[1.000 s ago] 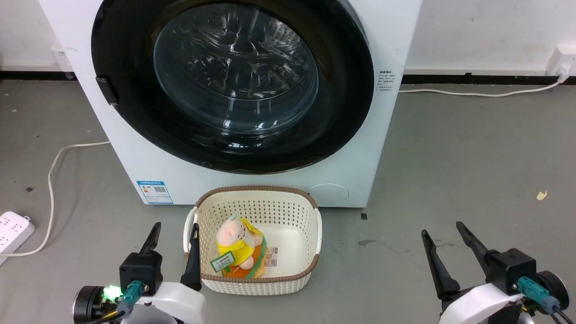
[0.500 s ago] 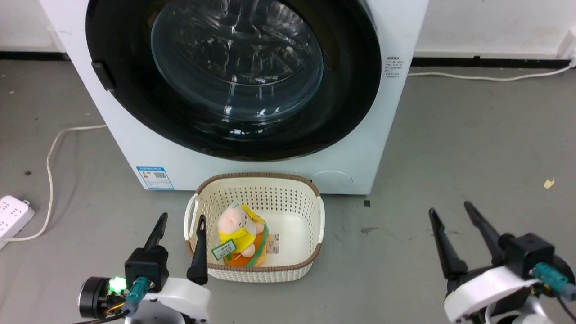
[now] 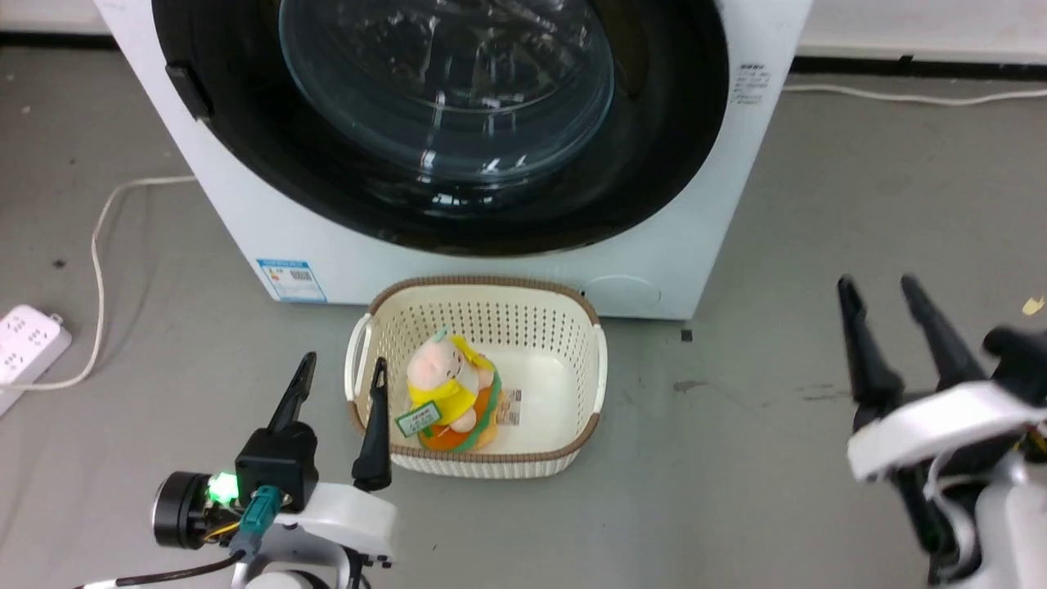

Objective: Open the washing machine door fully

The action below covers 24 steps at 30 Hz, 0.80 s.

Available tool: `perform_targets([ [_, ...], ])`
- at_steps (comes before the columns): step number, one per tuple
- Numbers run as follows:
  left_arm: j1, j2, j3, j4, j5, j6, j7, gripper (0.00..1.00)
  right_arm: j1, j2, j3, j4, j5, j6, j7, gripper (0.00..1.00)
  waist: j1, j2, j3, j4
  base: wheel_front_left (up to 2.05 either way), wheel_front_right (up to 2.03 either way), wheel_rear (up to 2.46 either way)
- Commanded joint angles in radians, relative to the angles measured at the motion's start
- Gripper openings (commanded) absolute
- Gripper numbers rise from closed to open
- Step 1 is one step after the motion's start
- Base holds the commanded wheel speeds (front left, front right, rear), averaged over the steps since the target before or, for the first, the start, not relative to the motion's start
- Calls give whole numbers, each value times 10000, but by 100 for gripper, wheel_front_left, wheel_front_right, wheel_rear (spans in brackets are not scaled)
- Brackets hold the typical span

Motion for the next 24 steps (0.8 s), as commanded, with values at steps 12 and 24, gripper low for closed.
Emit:
perform_targets([
  [12,-708,7,-397,-183,-161,219,-368,100,-2838,204,-1214,1263,1525,-1,1334,100,-1,-1,994,524,0,0,0],
  [24,-1106,4,-676,-265,-294,370,-618,100,-5608,330,-2796,3172,2203,-2,2042,0,-1,-1,1681,935,0,0,0],
])
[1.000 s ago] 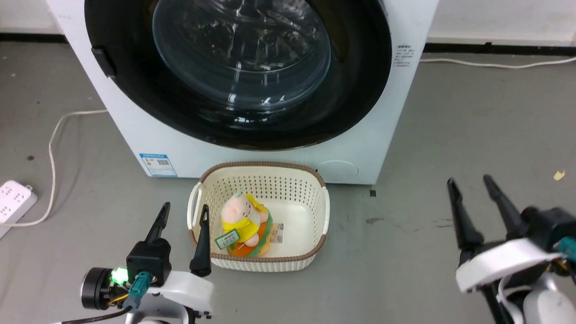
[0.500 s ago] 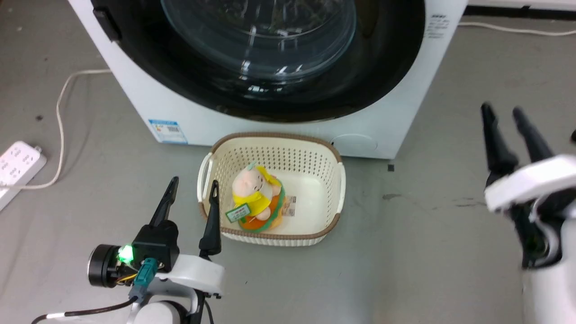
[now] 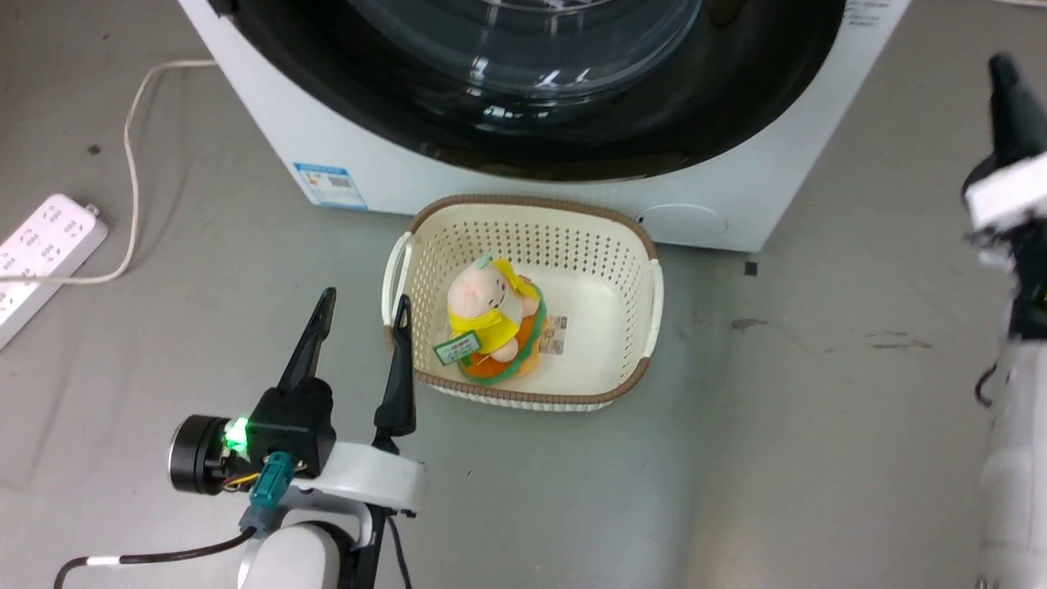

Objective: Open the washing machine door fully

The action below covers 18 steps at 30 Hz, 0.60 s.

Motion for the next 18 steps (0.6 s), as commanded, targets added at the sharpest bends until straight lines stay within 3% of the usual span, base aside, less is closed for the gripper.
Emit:
perform_targets([
  [1,-173,8,-75,-69,-34,69,-112,100,-554,38,-199,266,176,0,119,0,-1,0,114,89,0,0,0],
  [11,-462,9,-315,-147,-116,191,-320,100,-2755,-55,-1422,2248,251,-1,1184,0,-1,0,656,353,0,0,0],
  [18,-773,9,-571,-192,-202,305,-508,100,-4550,-379,-2420,4037,312,-1,2553,0,-1,0,1174,622,0,0,0],
])
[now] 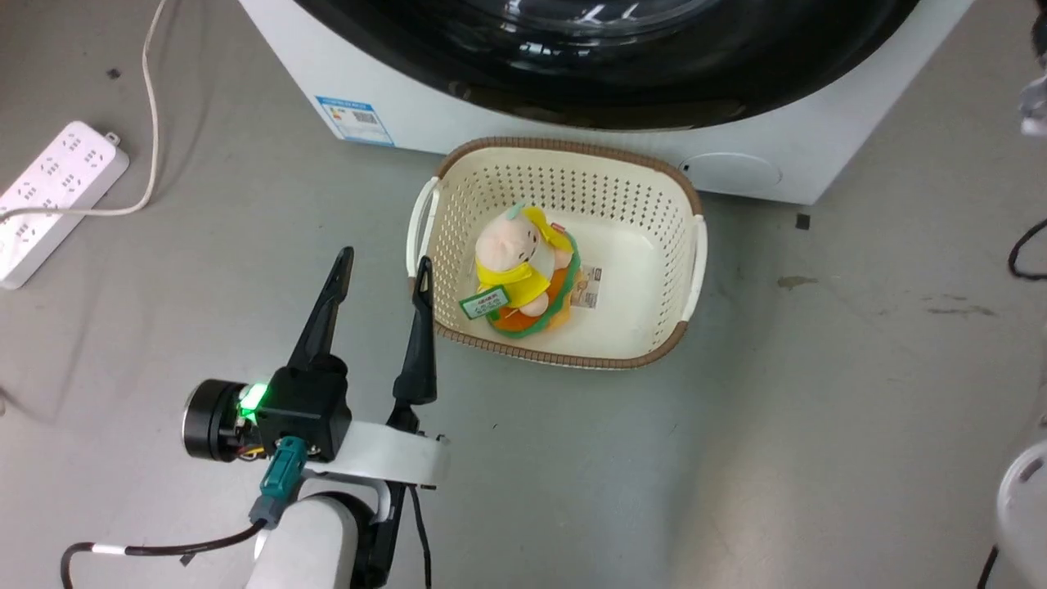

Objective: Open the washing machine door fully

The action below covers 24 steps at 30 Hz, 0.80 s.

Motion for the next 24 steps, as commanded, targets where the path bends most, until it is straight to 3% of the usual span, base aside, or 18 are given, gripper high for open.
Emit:
perform_targets([
  [1,-198,7,-94,-57,-36,87,-104,100,-571,-112,-243,328,166,12,190,0,-1,0,132,97,0,0,0],
  [19,-698,9,-557,-118,-205,336,-480,100,-3584,-743,-2048,3377,570,11,2269,0,-1,0,924,571,0,0,0],
  [24,-812,9,-643,-121,-225,405,-584,100,-3791,-940,-2084,3984,313,11,2820,0,-1,0,1043,636,0,0,0],
])
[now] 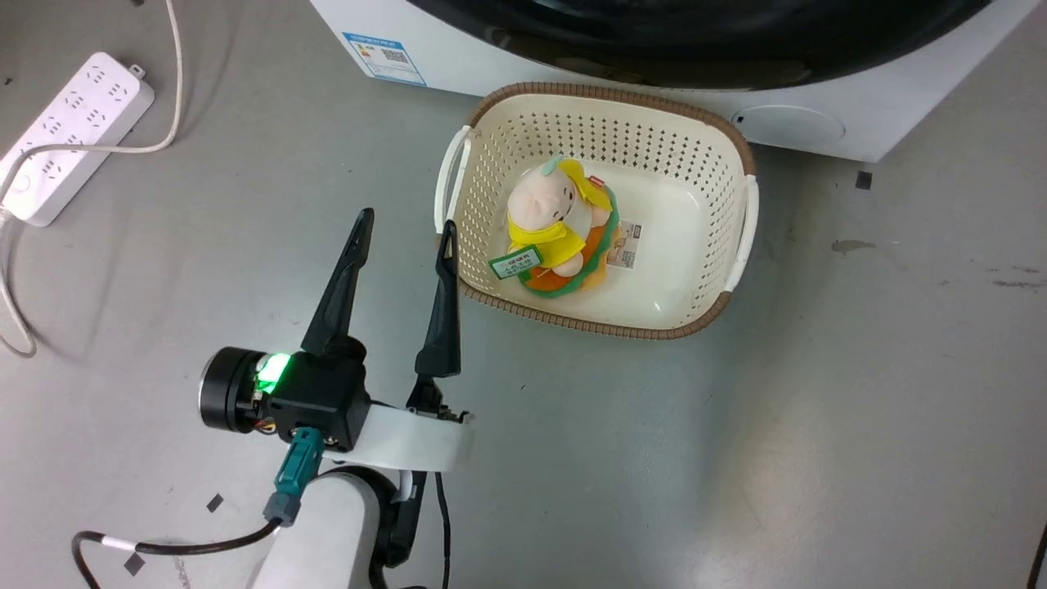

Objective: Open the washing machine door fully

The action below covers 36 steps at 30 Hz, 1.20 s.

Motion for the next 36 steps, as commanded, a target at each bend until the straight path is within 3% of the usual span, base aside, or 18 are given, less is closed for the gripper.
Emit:
perform_targets([
  [1,-171,10,-60,-14,-54,81,-116,100,-220,85,-107,475,7,16,334,0,-1,0,4,24,0,0,0],
  [13,4,11,-41,179,54,65,-358,100,394,393,-507,991,591,16,1898,0,-1,0,-761,-123,0,0,0],
  [25,955,11,-7,507,40,-123,-358,100,3039,1409,226,-563,1263,16,3386,0,-1,0,-2320,-457,0,0,0],
  [35,1519,11,-14,643,111,-276,-358,100,4288,1472,1915,-843,3552,16,4517,0,-1,0,-3007,-469,0,0,0],
  [36,1631,10,-6,667,127,-316,-358,100,4537,1473,2597,-840,4284,16,4633,0,-1,0,-3117,-472,0,0,0],
])
